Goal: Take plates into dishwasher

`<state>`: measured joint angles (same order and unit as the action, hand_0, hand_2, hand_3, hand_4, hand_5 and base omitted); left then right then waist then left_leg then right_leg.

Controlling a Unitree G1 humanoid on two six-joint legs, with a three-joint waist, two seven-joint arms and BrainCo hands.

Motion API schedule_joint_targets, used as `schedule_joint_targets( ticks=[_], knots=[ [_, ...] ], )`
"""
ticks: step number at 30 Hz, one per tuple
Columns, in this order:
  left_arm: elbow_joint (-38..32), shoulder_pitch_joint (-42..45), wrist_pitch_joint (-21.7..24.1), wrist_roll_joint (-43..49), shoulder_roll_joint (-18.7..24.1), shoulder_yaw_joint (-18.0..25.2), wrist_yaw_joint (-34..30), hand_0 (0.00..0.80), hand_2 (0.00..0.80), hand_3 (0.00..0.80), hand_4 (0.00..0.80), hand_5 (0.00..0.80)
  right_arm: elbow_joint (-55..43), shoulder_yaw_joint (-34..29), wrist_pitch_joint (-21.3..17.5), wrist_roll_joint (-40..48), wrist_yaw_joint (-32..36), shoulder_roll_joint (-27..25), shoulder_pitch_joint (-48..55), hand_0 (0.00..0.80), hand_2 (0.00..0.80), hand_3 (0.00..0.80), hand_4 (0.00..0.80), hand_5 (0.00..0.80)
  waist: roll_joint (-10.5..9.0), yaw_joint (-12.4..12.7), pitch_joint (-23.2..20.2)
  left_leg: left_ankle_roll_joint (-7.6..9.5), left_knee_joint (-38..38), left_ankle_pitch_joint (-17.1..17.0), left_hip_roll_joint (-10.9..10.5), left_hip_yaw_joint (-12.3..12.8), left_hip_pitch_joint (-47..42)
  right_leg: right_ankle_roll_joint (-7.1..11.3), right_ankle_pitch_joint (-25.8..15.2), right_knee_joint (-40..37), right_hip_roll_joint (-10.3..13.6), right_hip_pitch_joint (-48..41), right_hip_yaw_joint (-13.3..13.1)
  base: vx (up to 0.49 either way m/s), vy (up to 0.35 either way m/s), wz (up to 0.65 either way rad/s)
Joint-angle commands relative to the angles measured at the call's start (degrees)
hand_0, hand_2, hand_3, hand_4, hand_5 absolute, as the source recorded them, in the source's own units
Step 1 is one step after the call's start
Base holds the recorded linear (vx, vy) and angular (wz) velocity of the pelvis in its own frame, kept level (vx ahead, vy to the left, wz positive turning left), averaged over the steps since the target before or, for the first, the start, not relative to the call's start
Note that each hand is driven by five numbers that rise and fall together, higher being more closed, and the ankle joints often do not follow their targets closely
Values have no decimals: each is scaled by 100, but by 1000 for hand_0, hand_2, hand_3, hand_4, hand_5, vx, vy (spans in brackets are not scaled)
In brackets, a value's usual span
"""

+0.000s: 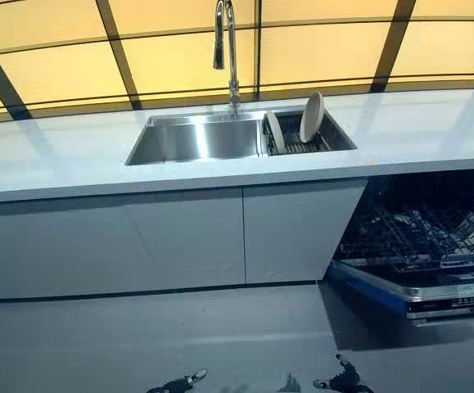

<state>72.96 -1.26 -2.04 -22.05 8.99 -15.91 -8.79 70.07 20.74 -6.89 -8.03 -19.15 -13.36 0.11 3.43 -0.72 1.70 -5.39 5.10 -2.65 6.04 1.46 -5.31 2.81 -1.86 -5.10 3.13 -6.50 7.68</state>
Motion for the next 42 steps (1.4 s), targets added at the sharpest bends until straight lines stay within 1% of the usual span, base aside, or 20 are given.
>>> schedule_joint_targets(
  ticks=[1,4,6,7,9,11,13,20,24,27,30,35,37,40,41,42],
  knots=[
    [387,-230,-3,131,-85,-150,120,0,0,0,0,0,132,305,-118,-433,1,274,-450,0,0,0,0,0,-371,7,225,454,-10,193,-396,178,-151,221,-274,10,312,22,-40,0,0,0],
    [355,-228,73,-19,-66,-124,-11,0,0,0,0,0,130,361,-66,-428,-11,262,-436,0,0,0,0,0,-385,21,219,449,-10,188,-393,170,-141,224,-279,10,319,31,-27,0,0,0],
    [317,-235,-15,67,-50,-115,-72,0,0,0,0,0,139,354,5,-293,62,266,-430,0,0,0,0,0,-393,23,228,445,-10,183,-393,166,-134,229,-284,10,321,35,-28,0,0,0],
    [310,-257,-20,70,-48,-147,-99,0,0,0,0,0,179,348,141,-186,72,260,-448,0,0,0,0,0,-390,29,235,448,-10,184,-391,171,-127,225,-285,10,318,47,-26,0,0,0],
    [303,-267,-25,29,-44,-167,-86,0,0,0,0,0,214,322,180,-76,94,248,-450,0,0,0,0,0,-385,32,250,455,-10,186,-389,173,-129,221,-284,10,318,45,-20,0,0,0],
    [304,-268,-94,34,-34,-156,-106,0,0,0,0,0,248,259,306,90,397,245,-459,0,0,0,0,0,-376,35,267,458,-10,187,-389,180,-137,218,-283,10,321,38,-16,0,0,0],
    [322,-271,-94,85,-21,-136,-114,0,0,0,0,0,278,252,221,144,646,257,-466,0,0,0,0,0,-379,44,277,455,-10,184,-388,179,-147,211,-284,10,319,32,-9,15,-4,0],
    [343,-207,-43,168,-43,-101,-87,0,0,0,0,0,296,219,323,241,766,296,-428,0,0,0,0,0,-390,51,246,442,-10,181,-372,177,-171,201,-276,10,318,9,-5,21,-6,0],
    [329,-211,-65,167,-45,-118,-61,0,0,0,0,0,309,201,309,167,572,307,-404,0,0,0,0,0,-381,41,251,442,-10,178,-369,172,-184,194,-270,10,312,-3,-5,0,0,0],
    [347,-226,-71,111,-62,-117,4,0,0,0,0,0,301,202,323,188,603,300,-439,0,0,0,0,0,-377,33,265,448,-10,181,-363,193,-192,187,-253,24,306,-17,17,0,0,0],
    [351,-240,-108,65,-39,-101,95,0,0,0,0,0,280,220,363,254,628,305,-486,0,0,0,0,0,-373,14,295,478,-10,176,-362,191,-223,146,-165,164,269,-20,11,12,-44,0],
    [379,-266,-165,61,-18,-62,260,0,0,0,0,0,280,264,469,311,850,318,-558,0,0,0,0,0,-395,-13,341,520,-10,160,-333,109,-333,35,-4,396,145,-3,-123,58,-89,0],
    [409,-255,-135,51,-14,-42,321,0,0,0,0,0,306,289,483,393,960,315,-584,0,0,0,0,0,-429,-12,372,514,-130,183,-285,71,-381,-38,55,463,80,-28,-184,102,-160,-3],
    [416,-255,-85,-72,-11,39,335,0,0,0,0,0,330,290,507,526,1240,297,-630,0,0,0,0,0,-516,-8,436,468,-584,282,-178,48,-298,-138,94,577,30,-11,-206,88,-181,-6],
    [411,-269,-66,-217,-9,124,308,0,0,0,0,0,340,271,508,569,1304,282,-652,0,0,0,0,0,-599,7,497,442,-1074,306,-127,66,-135,-201,82,643,37,13,-206,62,-169,-7],
    [411,-273,-30,-287,-9,180,313,0,0,0,0,0,340,268,503,608,1351,274,-657,0,0,0,0,0,-630,19,530,418,-1367,206,-79,44,-6,-240,70,660,27,25,-203,82,-238,-9]
  ],
)
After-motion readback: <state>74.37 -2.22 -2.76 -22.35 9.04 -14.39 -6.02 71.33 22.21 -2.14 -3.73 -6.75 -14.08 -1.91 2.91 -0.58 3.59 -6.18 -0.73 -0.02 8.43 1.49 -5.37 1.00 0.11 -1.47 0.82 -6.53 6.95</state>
